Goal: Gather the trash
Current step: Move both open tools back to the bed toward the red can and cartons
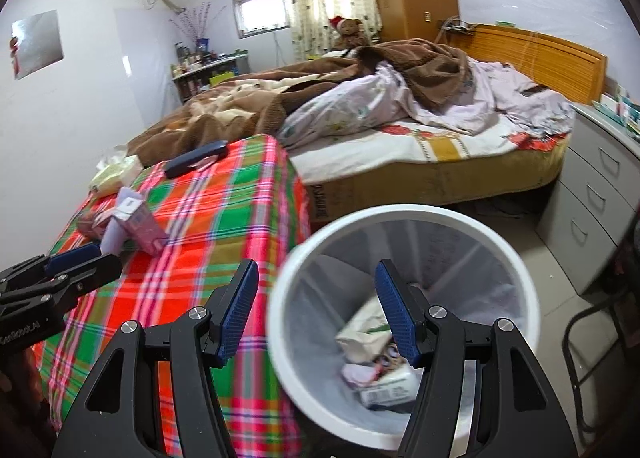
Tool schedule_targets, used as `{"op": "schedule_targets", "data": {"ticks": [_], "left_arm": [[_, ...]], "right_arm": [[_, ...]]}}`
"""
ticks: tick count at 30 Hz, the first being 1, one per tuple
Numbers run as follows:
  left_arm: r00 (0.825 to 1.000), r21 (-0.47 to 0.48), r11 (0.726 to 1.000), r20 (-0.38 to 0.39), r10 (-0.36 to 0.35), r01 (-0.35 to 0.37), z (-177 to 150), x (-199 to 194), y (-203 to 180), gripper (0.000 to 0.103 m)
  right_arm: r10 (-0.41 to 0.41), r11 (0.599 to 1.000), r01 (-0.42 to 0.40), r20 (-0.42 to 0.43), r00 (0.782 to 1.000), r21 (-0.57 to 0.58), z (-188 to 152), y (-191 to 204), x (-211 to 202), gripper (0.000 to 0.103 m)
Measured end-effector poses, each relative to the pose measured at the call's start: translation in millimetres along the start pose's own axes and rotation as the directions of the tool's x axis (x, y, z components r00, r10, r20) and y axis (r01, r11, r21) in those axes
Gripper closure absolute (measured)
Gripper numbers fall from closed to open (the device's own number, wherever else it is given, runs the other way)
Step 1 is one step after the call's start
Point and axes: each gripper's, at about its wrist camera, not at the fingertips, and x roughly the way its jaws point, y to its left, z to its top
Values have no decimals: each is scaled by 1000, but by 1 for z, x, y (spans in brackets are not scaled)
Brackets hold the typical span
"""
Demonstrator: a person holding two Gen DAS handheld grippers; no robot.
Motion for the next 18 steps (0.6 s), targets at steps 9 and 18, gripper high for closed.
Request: {"op": "schedule_targets", "data": {"ticks": [9,18], "left_arm": [[995,-87,991,10,103,-102,0,-14,68,47],[986,-178,971,6,166,-162,2,-18,132,43]], "right_arm": [[72,995,-73,-15,997,-65,4,41,16,41],[143,979,-145,-27,989,-140,13,84,31,41]]}}
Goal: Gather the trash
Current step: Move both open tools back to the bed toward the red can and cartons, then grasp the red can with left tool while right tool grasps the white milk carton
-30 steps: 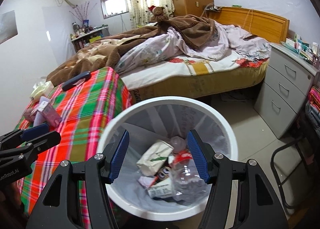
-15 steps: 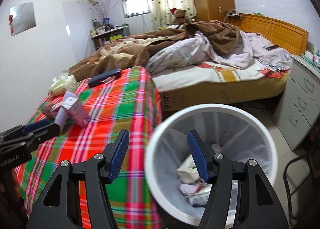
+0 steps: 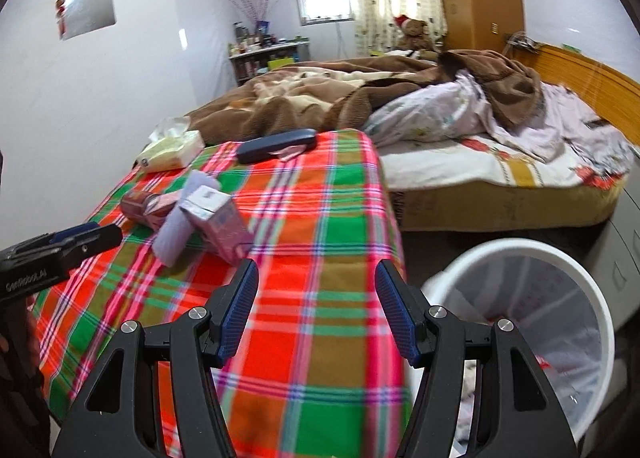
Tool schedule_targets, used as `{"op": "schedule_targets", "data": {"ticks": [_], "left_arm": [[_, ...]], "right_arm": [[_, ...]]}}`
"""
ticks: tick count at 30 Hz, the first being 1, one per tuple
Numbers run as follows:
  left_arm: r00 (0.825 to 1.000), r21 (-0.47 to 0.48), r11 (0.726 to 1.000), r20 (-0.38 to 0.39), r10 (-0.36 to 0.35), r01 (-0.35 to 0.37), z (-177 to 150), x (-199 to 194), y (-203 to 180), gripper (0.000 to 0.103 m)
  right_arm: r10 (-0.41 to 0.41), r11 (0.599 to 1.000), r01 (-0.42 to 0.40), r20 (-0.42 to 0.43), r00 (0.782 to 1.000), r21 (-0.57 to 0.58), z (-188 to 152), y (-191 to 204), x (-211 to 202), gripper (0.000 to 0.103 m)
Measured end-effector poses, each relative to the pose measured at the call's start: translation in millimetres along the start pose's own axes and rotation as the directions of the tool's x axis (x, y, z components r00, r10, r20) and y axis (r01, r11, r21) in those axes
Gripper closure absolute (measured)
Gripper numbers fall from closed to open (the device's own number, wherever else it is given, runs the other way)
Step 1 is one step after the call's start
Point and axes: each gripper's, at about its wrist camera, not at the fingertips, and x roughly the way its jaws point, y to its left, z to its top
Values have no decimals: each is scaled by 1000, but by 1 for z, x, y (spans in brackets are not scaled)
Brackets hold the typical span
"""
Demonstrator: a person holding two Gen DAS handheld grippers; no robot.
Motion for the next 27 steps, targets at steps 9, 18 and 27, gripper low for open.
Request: {"op": "schedule_targets", "data": {"ticks": [9,18,27], "left_arm": [[997,-58,995,-19,77,-78,18,14,56,39],[994,-109,988,-42,105,-109,45,42,92,34],[989,-213,969,-102,109,-129,61,83,120,34]], "right_arm": [[79,996,-80,-23,997,-37,14,30,28,41],[121,991,-123,-41,992,-48,26,47,52,41],[135,987,-141,-68,988,-79,30,56,70,41]]}}
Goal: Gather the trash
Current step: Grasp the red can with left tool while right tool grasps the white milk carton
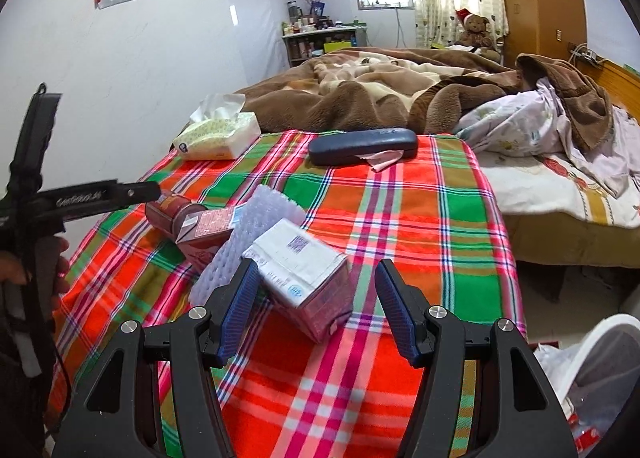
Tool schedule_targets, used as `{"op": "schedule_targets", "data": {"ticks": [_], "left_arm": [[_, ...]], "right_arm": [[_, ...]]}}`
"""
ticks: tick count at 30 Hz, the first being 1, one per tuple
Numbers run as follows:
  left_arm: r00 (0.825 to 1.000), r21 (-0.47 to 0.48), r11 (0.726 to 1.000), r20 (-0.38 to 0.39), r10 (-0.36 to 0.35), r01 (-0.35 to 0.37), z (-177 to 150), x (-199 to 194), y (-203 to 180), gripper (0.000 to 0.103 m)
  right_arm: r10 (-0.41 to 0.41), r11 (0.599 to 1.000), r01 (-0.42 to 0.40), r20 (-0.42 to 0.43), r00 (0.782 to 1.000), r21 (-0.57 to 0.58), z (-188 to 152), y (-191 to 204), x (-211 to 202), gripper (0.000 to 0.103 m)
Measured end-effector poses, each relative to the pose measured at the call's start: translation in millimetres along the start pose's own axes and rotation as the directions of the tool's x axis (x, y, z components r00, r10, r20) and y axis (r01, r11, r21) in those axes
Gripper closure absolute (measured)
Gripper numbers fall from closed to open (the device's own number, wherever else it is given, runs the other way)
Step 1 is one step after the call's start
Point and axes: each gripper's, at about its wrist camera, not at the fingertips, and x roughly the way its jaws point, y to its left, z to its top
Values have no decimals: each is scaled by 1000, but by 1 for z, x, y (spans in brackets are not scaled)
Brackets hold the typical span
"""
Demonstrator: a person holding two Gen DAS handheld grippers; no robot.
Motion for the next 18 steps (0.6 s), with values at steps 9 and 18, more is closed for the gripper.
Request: {"op": "schedule_targets", "data": {"ticks": [9,18], "left_arm": [[999,-32,999,-46,3,-4,9,30,0,33],[995,-35,999,-98,-16,13,8,58,-6,33]], "right_arm": [[23,1000,-24,-32,999,-14,1,1,14,41],[49,999,-50,-52,997,-19,1,3,22,41]]}}
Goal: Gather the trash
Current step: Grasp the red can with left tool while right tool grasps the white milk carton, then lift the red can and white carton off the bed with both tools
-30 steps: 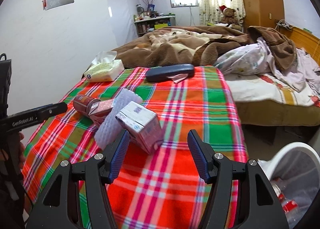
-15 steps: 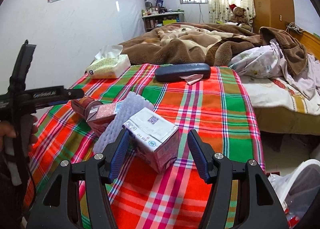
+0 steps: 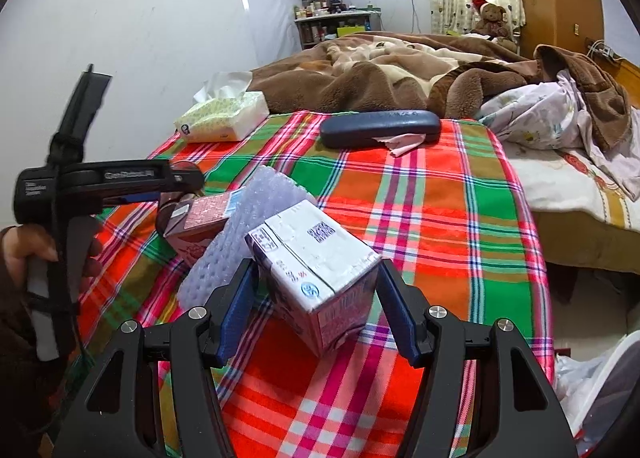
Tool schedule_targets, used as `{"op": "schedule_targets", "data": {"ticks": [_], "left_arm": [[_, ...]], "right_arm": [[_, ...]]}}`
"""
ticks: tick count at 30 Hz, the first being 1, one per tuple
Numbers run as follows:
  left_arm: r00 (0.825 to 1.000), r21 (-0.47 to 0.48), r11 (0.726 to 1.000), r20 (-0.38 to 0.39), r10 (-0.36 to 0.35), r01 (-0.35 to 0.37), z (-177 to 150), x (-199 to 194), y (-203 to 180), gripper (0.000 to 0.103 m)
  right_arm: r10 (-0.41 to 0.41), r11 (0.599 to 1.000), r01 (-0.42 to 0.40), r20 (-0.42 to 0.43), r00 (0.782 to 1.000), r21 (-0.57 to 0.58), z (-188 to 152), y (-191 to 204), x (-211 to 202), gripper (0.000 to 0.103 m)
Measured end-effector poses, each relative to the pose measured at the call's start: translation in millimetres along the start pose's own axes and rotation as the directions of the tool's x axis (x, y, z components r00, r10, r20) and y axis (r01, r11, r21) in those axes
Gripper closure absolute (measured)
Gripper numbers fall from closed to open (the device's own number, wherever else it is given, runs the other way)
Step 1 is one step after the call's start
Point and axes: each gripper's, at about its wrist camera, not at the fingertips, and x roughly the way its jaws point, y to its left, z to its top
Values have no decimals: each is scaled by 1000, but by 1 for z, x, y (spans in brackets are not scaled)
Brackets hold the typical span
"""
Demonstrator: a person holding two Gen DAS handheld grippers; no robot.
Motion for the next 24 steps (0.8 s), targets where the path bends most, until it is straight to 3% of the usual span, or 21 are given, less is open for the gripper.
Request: {"op": "schedule_targets", "data": {"ticks": [8,13,24], "left_arm": [[999,52,998,-25,24,-23,-6,7,-7,35],[999,61,998,-24,29,-27,-10,10,-10,41],[1000,72,997,3,14,-14,-20,-4,-7,44]], "right_arm": [[-6,1000,6,3,1000,25,-3,-1,1,41],[-24,999,24,9,1000,36,-3,-3,-1,58],[-34,999,32,28,999,42,-4,-3,-4,59]]}}
